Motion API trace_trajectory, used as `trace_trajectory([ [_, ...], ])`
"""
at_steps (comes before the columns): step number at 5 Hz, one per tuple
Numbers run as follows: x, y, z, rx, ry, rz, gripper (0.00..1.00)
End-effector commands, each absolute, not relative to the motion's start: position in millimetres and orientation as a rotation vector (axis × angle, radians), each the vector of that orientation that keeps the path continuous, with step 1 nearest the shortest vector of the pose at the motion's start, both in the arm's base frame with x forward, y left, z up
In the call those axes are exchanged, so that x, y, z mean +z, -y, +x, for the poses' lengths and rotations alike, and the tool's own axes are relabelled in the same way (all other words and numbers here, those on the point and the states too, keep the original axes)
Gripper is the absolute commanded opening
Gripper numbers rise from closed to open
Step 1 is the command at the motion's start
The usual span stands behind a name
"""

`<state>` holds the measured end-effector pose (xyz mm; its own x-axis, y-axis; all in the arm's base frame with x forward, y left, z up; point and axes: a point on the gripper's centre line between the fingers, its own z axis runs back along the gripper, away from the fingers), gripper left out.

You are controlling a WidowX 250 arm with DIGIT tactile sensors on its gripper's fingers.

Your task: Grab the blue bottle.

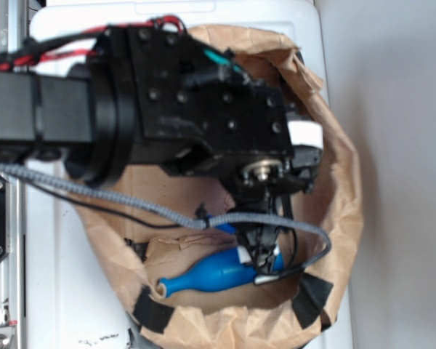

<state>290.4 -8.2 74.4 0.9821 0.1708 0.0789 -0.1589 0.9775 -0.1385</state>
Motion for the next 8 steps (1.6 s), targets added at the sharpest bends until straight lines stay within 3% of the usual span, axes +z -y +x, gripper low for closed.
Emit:
trace_trajectory([
  [1,92.2,35.3,293.4,0.152,0.088,-0.193,1.00],
  [3,38.3,47.3,276.2,0.087,0.053,-0.167,1.00],
  [5,18.7,51.9,252.4,0.079,0.044,-0.114,1.00],
  [6,24.5,46.4,242.8,0.092,0.056,-0.107,0.65],
  [7,71.6,24.2,235.8,0.156,0.035,-0.127,0.00],
  [8,114.1,4.3,242.3,0.176,0.093,-0.087,0.00],
])
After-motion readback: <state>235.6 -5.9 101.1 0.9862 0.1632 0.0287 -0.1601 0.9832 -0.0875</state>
